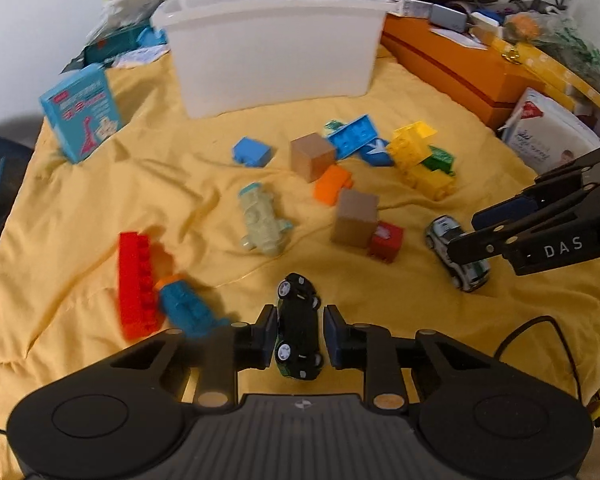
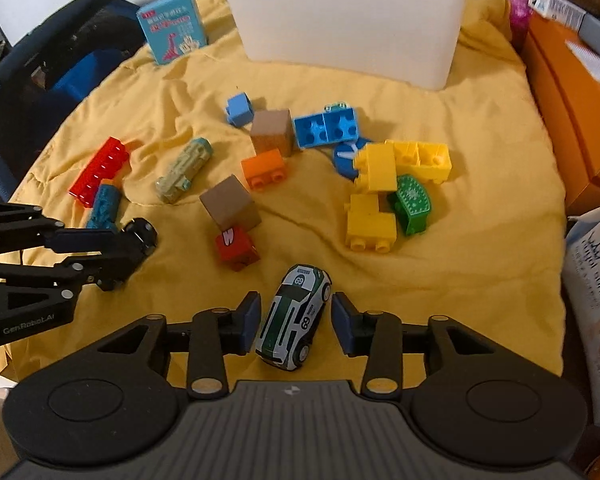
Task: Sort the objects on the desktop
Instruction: 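Grasp the white-green race car with the right tool while the left tool grasps the dark green car, then carry both cars over the white bin and open both tools to drop them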
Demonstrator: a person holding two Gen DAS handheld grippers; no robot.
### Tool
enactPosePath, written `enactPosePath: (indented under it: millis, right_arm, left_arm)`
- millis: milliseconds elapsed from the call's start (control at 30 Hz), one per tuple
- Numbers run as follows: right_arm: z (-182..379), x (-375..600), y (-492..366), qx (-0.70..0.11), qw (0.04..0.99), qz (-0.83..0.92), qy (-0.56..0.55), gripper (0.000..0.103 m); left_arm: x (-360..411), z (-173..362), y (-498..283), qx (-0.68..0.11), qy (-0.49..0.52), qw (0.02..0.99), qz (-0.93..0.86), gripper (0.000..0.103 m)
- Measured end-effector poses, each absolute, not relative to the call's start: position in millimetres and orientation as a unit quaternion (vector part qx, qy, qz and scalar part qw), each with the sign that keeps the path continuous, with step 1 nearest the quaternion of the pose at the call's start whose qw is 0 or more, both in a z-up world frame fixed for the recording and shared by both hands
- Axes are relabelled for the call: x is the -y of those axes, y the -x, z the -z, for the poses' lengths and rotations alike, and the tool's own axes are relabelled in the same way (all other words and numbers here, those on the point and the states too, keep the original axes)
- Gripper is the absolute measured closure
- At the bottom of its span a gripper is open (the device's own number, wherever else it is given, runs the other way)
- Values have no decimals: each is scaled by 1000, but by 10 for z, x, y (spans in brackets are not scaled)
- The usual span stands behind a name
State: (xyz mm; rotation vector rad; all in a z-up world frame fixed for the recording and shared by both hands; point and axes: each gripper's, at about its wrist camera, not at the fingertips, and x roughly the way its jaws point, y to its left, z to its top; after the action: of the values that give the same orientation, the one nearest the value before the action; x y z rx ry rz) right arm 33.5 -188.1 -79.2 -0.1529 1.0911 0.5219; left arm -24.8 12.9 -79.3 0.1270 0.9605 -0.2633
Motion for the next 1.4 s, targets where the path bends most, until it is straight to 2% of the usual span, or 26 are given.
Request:
enactPosePath:
  millis: [367,667,733,900,1167,1233,1267,1300,1400]
  right_arm:
    - [807,2059,-265,-511,823,-242,49,57]
    - [778,2087,-243,-508,821,-253,54,54]
    - [753,2099,-240,-504,823,-256,53,54]
    - [713,2118,-242,-501,823,-265,31,51]
    - [819,1939,-295,-518,813,-261,48,49]
    - [882,1911,-287,-523,810,-260,58,52]
    - [914,1904,-280,-525,808,-258,68,56]
    - [958,1887,-267,-528,806,-254,79,63]
    - [950,1899,-245,-519,811,-253,91,69]
  left_arm:
    - [375,780,427,-427,-137,877,174,73]
    - [455,734,514,-422,-135,880,171,73]
    - [430,701,511,-421,-130,883,161,72]
    - [343,697,490,-424,-124,886,139,60]
    - [286,898,391,-466,-135,864,132,60]
    - [231,973,358,-486,-126,855,134,63]
    - [198,971,355,-486,-115,855,140,69]
    - [183,967,343,-489,-108,853,147,70]
    - [162,906,305,-476,-114,859,149,70]
